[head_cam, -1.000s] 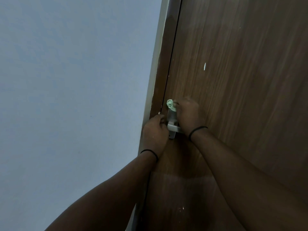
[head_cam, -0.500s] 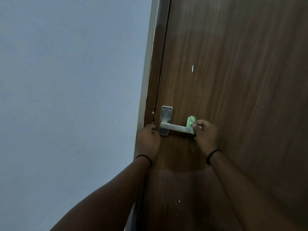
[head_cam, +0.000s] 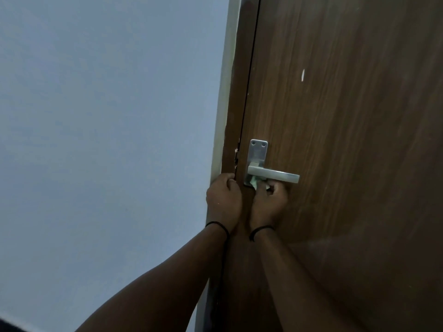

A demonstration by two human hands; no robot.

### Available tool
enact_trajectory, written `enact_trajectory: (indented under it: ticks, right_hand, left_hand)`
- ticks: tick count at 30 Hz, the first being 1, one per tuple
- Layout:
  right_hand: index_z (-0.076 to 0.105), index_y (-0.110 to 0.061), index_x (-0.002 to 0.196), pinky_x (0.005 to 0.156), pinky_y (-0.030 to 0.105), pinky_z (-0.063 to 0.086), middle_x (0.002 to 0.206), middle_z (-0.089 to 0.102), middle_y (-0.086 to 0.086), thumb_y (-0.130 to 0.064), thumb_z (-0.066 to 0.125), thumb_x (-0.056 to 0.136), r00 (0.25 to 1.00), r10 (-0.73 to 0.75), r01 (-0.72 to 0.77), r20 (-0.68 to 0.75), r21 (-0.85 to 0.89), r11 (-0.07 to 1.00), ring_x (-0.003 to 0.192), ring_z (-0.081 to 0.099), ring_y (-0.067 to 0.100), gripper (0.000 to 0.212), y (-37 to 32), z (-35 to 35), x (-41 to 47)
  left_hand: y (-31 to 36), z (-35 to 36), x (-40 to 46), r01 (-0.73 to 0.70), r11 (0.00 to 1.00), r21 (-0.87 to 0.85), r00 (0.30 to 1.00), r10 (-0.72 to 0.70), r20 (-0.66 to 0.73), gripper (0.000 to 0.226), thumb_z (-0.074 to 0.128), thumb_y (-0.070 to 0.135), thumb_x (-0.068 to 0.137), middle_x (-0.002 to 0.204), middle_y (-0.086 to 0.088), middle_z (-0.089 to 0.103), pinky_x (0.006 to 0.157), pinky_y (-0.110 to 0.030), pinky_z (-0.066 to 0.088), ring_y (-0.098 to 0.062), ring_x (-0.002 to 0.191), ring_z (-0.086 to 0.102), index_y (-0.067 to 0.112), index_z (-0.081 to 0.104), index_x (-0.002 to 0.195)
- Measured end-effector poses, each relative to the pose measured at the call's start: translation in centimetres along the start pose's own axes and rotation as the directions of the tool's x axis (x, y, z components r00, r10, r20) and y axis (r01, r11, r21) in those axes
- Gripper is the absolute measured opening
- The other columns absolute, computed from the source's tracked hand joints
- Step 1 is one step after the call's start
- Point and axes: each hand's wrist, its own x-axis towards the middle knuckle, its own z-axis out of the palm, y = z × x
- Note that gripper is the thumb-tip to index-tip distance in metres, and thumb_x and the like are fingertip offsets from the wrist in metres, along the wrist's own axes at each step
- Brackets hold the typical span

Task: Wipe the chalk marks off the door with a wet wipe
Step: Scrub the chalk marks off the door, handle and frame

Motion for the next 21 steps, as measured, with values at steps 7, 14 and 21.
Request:
enact_trajectory:
  ticks: [7, 14, 21]
  right_hand:
    - [0.061, -0.015, 0.093, 0.070, 0.040, 0.060, 0.091, 0.072, 0.010, -0.020, 0.064, 0.093, 0.943, 0.331, -0.328, -0.003, 0.136, 0.935, 0.080, 0.070, 0.027, 0.005, -0.1, 1.4, -1.1]
    - [0.072, -0.018, 0.083, 0.067, 0.032, 0.058, 0.084, 0.073, 0.007, -0.008, 0.060, 0.093, 0.779, 0.479, -0.587, 0.405, 0.200, 0.785, 0.079, 0.071, 0.023, 0.019, -1.6, 0.6, -1.4]
    - [0.074, -0.013, 0.095, 0.057, 0.019, 0.044, 0.082, 0.070, 0.004, -0.011, 0.052, 0.096, 0.806, 0.394, -0.503, 0.442, 0.160, 0.849, 0.065, 0.060, 0.007, 0.022, -0.8, -3.0, -0.8]
  left_hand:
    - [-1.1, 0.1, -0.4, 0.133, 0.984, -0.118, 0.988, -0.122, 0.094, 0.028, 0.052, 0.033, 0.096, 0.071, 0.007, 0.070, 0.064, -0.022, 0.047, -0.005, 0.069, 0.064, 0.024, 0.069, 0.075]
    - [0.8, -0.6, -0.8, 0.224, 0.955, -0.196, 0.972, -0.204, 0.115, 0.008, 0.072, 0.031, 0.084, 0.077, 0.018, 0.073, 0.074, -0.020, 0.056, 0.002, 0.074, 0.066, 0.033, 0.077, 0.091]
    - [6.2, -0.1, 1.3, -0.051, 0.986, -0.161, 0.995, 0.036, -0.095, 0.019, 0.067, 0.011, 0.089, 0.101, 0.001, 0.073, 0.079, -0.012, 0.047, -0.008, 0.091, 0.064, 0.011, 0.075, 0.106]
